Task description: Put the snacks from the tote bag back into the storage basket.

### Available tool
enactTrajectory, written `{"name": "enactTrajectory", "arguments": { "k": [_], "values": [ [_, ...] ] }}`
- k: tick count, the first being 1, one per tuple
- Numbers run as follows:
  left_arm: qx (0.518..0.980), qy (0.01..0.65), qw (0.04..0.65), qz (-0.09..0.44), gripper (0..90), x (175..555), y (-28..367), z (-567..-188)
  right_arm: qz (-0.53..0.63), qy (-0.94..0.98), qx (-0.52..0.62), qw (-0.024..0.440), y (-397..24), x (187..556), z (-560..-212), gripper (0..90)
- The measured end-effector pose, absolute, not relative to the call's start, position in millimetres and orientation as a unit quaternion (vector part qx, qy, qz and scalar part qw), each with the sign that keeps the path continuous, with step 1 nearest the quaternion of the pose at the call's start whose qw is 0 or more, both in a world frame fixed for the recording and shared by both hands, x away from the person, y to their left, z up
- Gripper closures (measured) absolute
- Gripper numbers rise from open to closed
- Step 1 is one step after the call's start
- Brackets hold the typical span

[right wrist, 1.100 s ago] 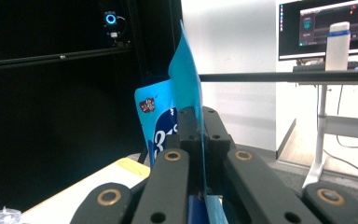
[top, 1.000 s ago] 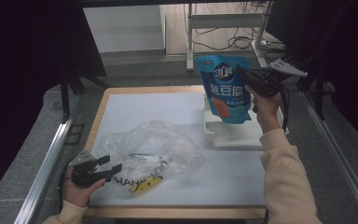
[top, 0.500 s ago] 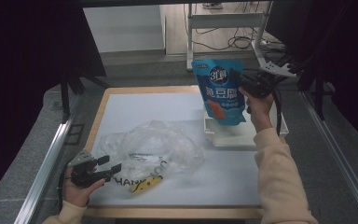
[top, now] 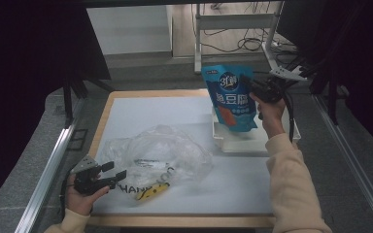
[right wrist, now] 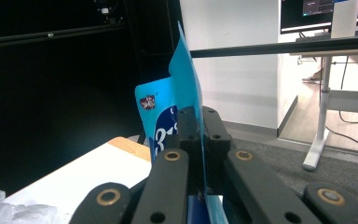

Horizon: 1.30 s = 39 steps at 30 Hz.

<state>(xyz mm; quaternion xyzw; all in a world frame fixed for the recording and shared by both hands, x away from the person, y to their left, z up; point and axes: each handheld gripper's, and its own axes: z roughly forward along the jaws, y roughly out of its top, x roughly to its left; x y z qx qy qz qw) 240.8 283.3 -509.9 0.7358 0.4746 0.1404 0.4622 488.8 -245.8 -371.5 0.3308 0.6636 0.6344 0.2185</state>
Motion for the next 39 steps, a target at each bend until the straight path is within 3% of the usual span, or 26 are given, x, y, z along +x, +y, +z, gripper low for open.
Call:
{"name": "enactTrajectory", "arguments": {
  "k": [31,39],
  "values": [
    [0.738,0.472,0.461,0.141,30.5,240.7,282.2,-509.2,0.579,0.685,0.369,0.244,-294.5,494.7,-372.6,82.3],
    [0.738,0.471,0.461,0.142,30.5,240.2,282.6,-509.2,0.573,0.684,0.378,0.247,-300.1,493.8,-374.4,77.1]
  ]
}}
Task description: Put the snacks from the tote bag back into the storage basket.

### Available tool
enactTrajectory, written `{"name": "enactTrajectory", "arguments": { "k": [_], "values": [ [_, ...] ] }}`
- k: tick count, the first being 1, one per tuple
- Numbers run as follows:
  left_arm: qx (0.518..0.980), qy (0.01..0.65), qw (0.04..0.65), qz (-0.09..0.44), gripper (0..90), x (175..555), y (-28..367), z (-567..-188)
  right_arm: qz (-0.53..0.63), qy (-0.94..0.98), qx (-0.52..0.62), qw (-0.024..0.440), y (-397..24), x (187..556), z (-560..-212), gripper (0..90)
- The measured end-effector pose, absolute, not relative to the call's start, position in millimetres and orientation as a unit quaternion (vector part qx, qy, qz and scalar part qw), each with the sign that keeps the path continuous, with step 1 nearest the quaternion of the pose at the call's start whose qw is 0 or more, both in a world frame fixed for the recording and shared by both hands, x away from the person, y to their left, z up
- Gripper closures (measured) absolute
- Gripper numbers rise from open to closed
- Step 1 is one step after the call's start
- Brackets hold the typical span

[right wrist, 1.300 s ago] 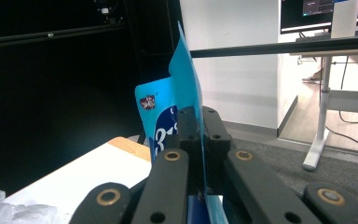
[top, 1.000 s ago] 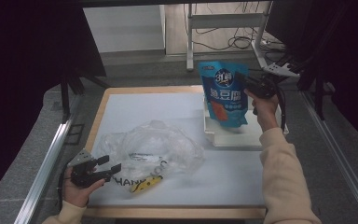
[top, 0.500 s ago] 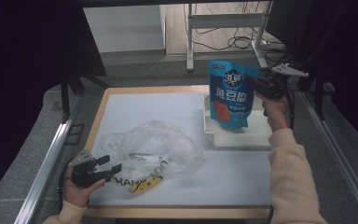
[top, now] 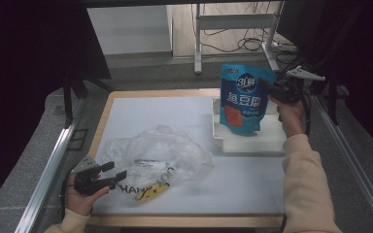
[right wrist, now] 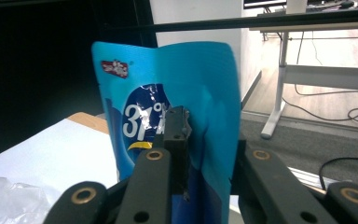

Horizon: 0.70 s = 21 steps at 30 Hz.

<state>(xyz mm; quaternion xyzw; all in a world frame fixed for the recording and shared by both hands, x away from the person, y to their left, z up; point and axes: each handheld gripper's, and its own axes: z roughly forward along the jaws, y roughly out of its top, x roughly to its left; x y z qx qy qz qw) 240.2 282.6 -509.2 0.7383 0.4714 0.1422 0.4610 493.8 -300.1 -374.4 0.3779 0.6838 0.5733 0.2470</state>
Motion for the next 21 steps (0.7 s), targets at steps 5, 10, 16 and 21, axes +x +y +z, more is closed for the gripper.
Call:
{"name": "enactTrajectory", "arguments": {
  "k": [5,10,16,21],
  "values": [
    [0.738,0.471,0.462,0.142,30.5,240.1,282.6,-509.2,0.565,0.688,0.382,0.249,-304.2,490.8,-375.0,73.3],
    [0.739,0.47,0.462,0.142,30.5,239.8,282.5,-509.0,0.561,0.688,0.389,0.248,-310.3,490.2,-376.3,69.4],
    [0.738,0.47,0.463,0.141,30.5,240.2,282.7,-509.1,0.564,0.683,0.392,0.249,-310.7,485.9,-379.8,63.6],
    [0.737,0.471,0.465,0.139,30.5,241.0,282.8,-508.5,0.563,0.686,0.391,0.243,-308.4,480.8,-379.6,57.6]
  ]
}}
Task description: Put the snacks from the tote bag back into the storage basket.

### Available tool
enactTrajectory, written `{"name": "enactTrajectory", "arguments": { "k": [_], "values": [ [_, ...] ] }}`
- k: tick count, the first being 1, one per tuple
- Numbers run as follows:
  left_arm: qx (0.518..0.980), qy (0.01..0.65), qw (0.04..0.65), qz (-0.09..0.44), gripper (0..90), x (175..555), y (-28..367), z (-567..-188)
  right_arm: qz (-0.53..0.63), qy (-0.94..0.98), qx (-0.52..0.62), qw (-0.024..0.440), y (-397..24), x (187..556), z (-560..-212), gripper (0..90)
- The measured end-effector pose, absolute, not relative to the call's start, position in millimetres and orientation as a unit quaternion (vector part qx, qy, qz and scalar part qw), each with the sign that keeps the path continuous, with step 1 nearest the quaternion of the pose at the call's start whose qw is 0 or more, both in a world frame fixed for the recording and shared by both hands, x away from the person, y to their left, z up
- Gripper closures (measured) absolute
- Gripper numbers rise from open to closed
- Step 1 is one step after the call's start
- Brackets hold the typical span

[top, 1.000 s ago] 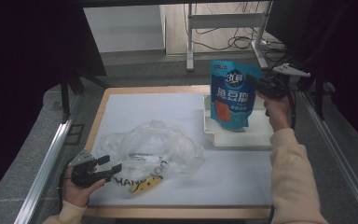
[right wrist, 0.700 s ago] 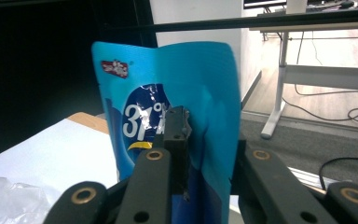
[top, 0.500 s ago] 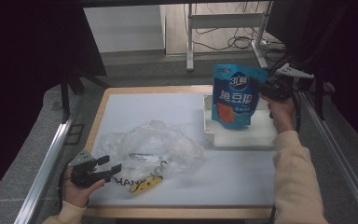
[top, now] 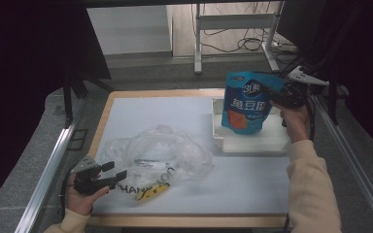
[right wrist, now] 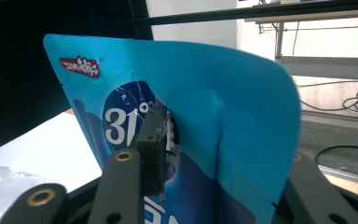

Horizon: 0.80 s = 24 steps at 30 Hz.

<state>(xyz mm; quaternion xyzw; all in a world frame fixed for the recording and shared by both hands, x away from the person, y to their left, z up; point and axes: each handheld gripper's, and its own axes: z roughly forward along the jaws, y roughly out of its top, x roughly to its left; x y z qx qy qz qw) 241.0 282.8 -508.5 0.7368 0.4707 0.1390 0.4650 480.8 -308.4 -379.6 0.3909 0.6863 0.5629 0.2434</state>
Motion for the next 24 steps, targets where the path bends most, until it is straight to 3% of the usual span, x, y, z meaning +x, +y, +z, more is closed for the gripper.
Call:
{"name": "enactTrajectory", "arguments": {
  "k": [16,24],
  "values": [
    [0.733,0.471,0.47,0.144,30.4,240.7,282.6,-504.5,0.549,0.671,0.424,0.261,-312.0,465.0,-384.2,35.2],
    [0.734,0.466,0.472,0.147,30.4,238.5,283.8,-503.7,0.547,0.662,0.442,0.258,-322.9,446.8,-392.2,33.5]
  ]
}}
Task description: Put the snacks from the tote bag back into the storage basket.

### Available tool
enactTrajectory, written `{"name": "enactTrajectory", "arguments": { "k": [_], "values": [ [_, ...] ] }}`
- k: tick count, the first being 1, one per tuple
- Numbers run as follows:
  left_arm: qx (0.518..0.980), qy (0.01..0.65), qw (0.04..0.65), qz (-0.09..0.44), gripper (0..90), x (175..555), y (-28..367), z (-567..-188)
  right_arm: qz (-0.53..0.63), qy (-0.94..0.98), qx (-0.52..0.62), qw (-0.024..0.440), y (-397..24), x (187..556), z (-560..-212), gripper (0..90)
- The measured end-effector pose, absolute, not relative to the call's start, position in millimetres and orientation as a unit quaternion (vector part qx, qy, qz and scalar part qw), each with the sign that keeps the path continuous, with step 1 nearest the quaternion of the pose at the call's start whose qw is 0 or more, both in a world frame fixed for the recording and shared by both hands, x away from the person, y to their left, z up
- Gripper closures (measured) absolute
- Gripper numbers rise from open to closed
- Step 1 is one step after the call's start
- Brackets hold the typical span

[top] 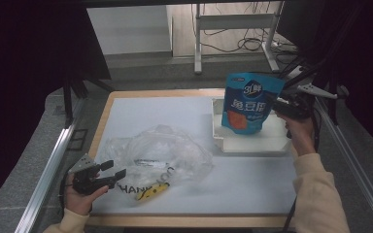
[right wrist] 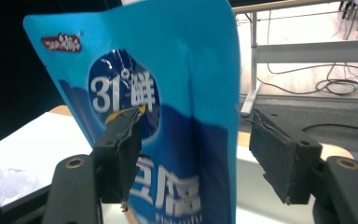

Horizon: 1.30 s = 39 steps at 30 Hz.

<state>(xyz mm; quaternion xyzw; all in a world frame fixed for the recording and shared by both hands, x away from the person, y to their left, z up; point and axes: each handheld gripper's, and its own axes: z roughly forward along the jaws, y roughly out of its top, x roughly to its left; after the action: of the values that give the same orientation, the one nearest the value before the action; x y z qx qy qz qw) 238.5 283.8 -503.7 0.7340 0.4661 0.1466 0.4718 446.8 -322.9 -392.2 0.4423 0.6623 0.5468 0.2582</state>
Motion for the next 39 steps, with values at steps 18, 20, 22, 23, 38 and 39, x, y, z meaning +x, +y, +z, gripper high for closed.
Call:
{"name": "enactTrajectory", "arguments": {
  "k": [18,20,22,23,38,39],
  "values": [
    [0.737,0.464,0.467,0.15,30.4,237.6,282.7,-504.0,0.518,0.708,0.424,0.225,-300.0,372.7,-426.3,29.1],
    [0.736,0.464,0.468,0.151,30.5,237.4,282.7,-504.1,0.517,0.718,0.413,0.215,-292.1,365.2,-432.7,29.1],
    [0.737,0.464,0.468,0.151,30.5,237.5,283.0,-503.9,0.516,0.728,0.401,0.207,-283.8,358.0,-439.7,29.1],
    [0.736,0.465,0.469,0.151,30.5,237.4,283.0,-503.9,0.518,0.73,0.397,0.203,-281.0,355.4,-442.2,29.1],
    [0.738,0.462,0.468,0.152,30.6,235.8,283.1,-503.7,0.502,0.779,0.348,0.143,-241.9,316.7,-488.0,29.1],
    [0.738,0.461,0.468,0.152,30.6,235.6,283.1,-503.6,0.496,0.784,0.346,0.14,-239.8,315.9,-490.9,29.1]
  ]
}}
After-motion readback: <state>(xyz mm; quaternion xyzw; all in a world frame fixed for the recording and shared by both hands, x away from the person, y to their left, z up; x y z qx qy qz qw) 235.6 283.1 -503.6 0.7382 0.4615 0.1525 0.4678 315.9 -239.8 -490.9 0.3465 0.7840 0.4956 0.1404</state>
